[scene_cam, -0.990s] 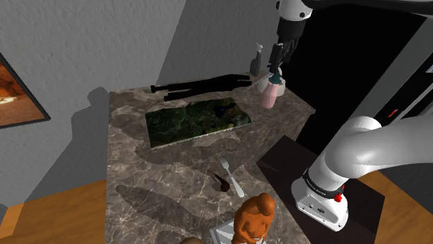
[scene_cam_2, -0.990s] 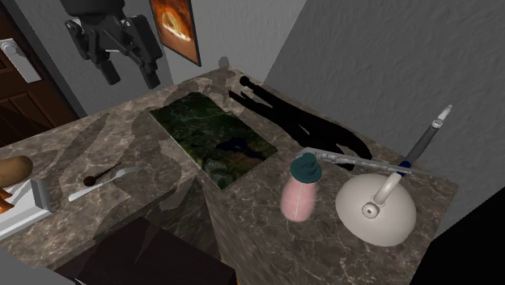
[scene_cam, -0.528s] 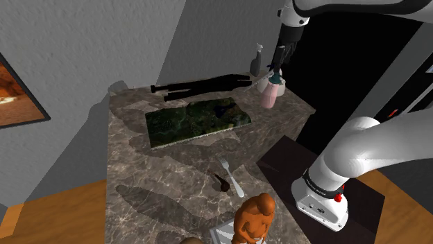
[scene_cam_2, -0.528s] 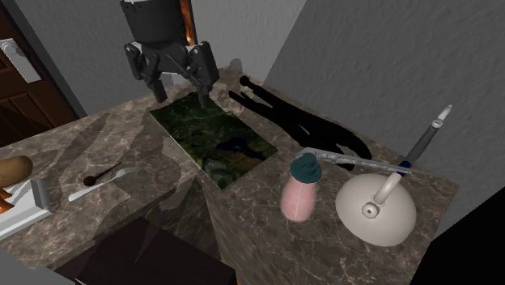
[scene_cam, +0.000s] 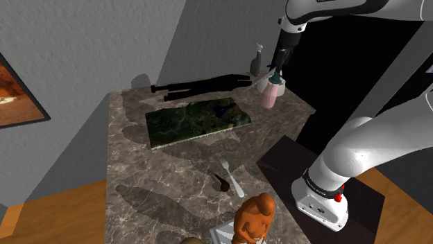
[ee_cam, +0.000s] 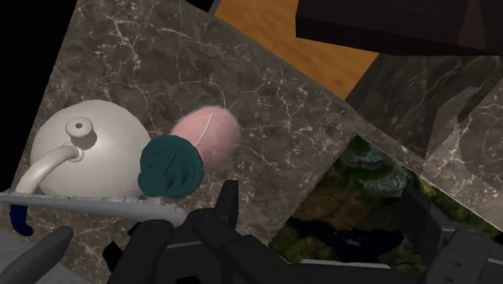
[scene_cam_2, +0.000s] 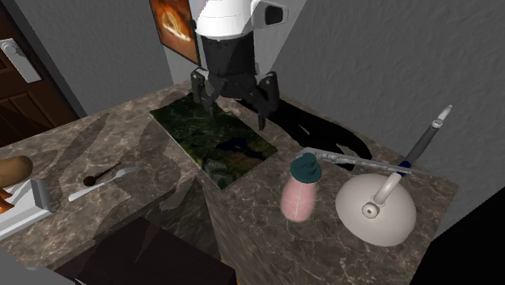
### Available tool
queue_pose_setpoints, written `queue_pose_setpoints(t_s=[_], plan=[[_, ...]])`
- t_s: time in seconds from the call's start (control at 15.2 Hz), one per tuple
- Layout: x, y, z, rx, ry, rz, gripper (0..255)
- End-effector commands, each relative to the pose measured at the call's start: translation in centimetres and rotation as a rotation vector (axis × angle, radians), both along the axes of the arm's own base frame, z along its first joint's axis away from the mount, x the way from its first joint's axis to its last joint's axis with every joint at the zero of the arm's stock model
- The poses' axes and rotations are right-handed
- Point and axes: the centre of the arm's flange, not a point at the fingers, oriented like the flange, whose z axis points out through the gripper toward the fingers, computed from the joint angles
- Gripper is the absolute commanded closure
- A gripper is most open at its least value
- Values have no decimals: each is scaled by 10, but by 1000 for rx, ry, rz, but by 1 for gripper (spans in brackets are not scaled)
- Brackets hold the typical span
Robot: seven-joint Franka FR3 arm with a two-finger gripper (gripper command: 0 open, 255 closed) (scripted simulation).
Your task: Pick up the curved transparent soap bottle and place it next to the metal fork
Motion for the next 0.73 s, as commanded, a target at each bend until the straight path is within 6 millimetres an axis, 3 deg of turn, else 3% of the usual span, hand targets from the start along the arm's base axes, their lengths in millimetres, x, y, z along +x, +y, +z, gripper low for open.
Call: queue_pose_setpoints(t_s=[0.0, 0.66], plan=[[9, -22, -11, 5, 2, 13, 0], [61, -134, -66, 36, 12, 70, 0]])
